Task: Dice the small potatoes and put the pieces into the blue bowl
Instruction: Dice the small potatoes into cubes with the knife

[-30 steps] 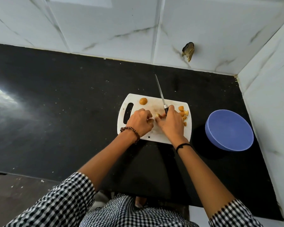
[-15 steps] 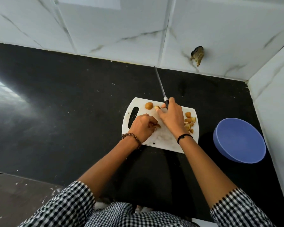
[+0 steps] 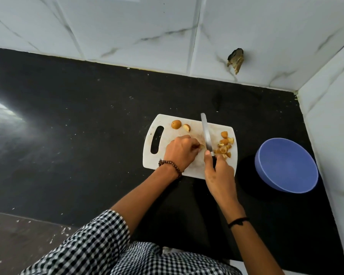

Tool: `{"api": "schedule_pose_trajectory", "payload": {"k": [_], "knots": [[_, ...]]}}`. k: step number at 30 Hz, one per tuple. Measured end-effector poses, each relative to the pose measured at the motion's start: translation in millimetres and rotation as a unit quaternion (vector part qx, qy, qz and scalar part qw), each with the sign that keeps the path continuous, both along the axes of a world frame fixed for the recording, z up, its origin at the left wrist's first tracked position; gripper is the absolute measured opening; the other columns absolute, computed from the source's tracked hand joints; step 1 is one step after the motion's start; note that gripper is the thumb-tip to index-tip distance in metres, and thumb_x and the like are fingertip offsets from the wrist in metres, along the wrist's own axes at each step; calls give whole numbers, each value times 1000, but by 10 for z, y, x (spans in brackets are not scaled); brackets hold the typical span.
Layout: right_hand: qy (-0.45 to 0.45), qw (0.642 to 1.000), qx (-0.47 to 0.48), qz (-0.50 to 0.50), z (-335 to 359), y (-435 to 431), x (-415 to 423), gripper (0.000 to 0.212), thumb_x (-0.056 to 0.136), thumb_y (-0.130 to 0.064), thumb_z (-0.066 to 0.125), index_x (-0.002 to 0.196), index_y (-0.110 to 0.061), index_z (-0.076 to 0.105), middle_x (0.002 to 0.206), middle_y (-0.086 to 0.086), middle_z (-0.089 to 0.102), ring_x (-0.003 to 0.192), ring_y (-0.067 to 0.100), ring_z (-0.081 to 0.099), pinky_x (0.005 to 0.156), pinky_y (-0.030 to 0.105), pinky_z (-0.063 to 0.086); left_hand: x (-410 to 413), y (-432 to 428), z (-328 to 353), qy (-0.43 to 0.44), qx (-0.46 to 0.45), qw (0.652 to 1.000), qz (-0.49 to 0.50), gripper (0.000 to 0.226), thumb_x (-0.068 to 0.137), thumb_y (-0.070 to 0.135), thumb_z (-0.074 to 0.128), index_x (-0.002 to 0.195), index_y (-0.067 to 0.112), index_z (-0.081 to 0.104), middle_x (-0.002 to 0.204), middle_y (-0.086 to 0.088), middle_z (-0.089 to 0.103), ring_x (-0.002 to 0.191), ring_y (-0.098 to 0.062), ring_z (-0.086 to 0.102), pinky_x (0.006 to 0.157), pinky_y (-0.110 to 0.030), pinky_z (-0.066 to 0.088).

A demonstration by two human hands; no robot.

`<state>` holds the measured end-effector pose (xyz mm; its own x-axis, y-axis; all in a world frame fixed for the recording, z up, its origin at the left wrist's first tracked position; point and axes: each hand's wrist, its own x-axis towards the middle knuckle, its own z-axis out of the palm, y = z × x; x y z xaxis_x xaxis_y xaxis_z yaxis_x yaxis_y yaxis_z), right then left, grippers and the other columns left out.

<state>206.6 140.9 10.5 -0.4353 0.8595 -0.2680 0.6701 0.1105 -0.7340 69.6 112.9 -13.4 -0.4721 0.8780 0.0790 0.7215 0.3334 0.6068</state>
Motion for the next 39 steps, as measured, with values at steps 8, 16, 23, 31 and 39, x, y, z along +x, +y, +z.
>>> {"api": "schedule_pose_trajectory", "payload": {"k": [8, 16, 23, 31, 39], "knots": [[-81, 995, 27, 46, -71, -216, 91, 36, 106, -48, 28, 104, -18, 47, 78, 0, 58, 68, 13, 60, 55, 28, 44, -11, -57, -11, 46, -18, 998, -33, 23, 93, 25, 59, 109, 15, 72, 97, -3, 67, 85, -21, 63, 75, -37, 55], [-154, 984, 55, 73, -99, -243, 86, 32, 107, -45, 24, 103, -18, 41, 74, -4, 54, 63, 8, 52, 51, 26, 37, -34, -28, -27, 66, -19, 996, -64, 25, 95, 20, 56, 114, 10, 70, 101, -5, 66, 92, -22, 61, 82, -33, 54], [-166, 981, 40, 94, -72, -230, -23, 37, 108, -42, 22, 110, -12, 44, 88, 5, 58, 80, 24, 61, 68, 38, 51, -86, -29, -19, 52, -2, 995, -86, 25, 93, 16, 59, 112, 6, 70, 100, -8, 67, 91, -22, 63, 82, -25, 52], [-164, 982, 17, 92, -37, -108, -173, 43, 108, -44, 22, 116, -9, 46, 104, 14, 62, 91, 32, 64, 76, 45, 54, -82, -42, -51, 44, 10, 996, -83, 22, 91, 13, 61, 110, 6, 71, 99, -10, 69, 89, -24, 64, 83, -32, 55], [-203, 975, 20, 92, 27, -116, -256, 43, 107, -43, 24, 115, -8, 47, 109, 14, 60, 90, 38, 68, 78, 52, 59, -62, -34, -66, 33, -4, 998, -61, 23, 91, 15, 62, 111, 10, 71, 101, -8, 69, 91, -21, 64, 84, -30, 53]]}}
